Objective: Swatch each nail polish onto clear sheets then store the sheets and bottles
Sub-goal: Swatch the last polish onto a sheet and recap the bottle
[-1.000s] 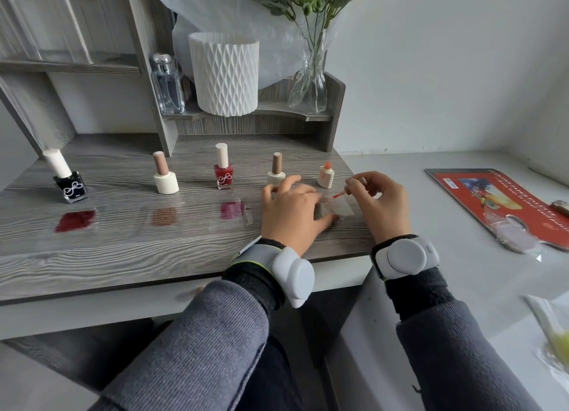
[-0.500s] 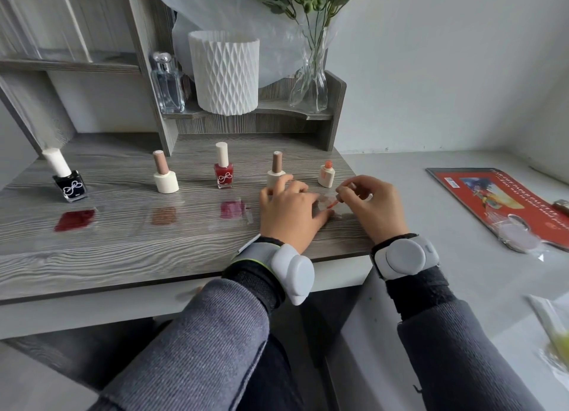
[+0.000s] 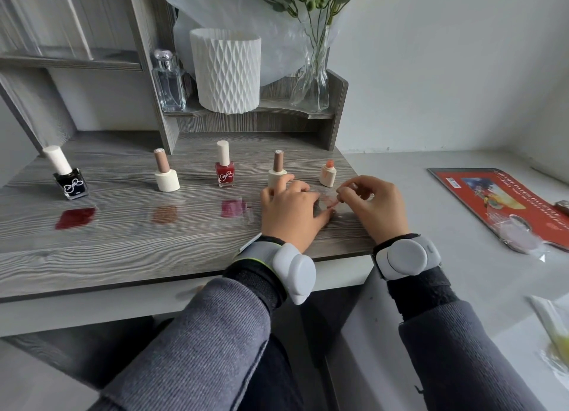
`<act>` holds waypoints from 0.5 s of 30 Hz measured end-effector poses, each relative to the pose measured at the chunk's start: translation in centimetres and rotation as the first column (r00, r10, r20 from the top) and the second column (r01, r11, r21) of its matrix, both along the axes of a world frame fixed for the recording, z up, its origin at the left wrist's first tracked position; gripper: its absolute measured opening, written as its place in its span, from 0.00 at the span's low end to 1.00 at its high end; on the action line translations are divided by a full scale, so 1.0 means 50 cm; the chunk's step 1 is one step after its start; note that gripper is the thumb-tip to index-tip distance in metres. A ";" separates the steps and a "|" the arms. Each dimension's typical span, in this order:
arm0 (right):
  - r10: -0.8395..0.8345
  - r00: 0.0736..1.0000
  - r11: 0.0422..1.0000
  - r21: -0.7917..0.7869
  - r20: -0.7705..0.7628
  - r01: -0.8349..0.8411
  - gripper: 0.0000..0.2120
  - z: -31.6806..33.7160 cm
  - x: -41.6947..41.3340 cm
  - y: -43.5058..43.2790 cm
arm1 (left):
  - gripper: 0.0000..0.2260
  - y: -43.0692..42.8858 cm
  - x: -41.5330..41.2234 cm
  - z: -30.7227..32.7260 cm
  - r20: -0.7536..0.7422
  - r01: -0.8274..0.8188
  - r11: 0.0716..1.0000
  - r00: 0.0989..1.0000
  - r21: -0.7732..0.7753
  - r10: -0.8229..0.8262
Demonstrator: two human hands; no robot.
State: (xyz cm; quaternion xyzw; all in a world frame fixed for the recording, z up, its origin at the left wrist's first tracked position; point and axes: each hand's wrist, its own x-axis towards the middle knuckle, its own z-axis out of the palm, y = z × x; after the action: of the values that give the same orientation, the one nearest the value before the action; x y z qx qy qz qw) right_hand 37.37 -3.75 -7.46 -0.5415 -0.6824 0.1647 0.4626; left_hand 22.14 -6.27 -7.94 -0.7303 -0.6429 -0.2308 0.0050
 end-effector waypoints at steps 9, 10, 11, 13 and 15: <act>-0.003 0.999 1.000 -0.019 0.040 0.004 0.05 -0.001 0.001 0.001 | 0.19 -0.001 0.001 0.000 0.010 0.005 1.000 1.000 -0.004 -0.005; -0.010 1.000 1.000 -0.016 0.022 0.011 0.05 -0.001 0.002 0.002 | 0.19 -0.001 0.001 0.001 0.007 0.004 1.000 1.000 -0.005 -0.004; -0.015 1.000 1.000 -0.010 0.002 0.015 0.05 -0.002 0.003 0.003 | 0.19 -0.001 0.001 0.001 0.005 0.003 1.000 1.000 -0.005 -0.003; -0.024 1.000 1.000 0.001 -0.018 0.024 0.05 -0.003 0.004 0.005 | 0.19 -0.002 0.001 0.001 0.010 0.002 1.000 1.000 0.003 -0.002; -0.036 0.999 0.999 -0.001 0.010 0.036 0.05 -0.004 0.003 0.006 | 0.19 -0.002 0.001 0.000 0.013 0.000 1.000 1.000 0.011 0.000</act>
State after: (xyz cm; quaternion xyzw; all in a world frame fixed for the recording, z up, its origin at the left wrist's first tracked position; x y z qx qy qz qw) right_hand 37.54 -3.43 -7.67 -0.5548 -0.6747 0.1541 0.4617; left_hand 22.20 -6.37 -7.94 -0.7286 -0.6417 -0.2394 0.0049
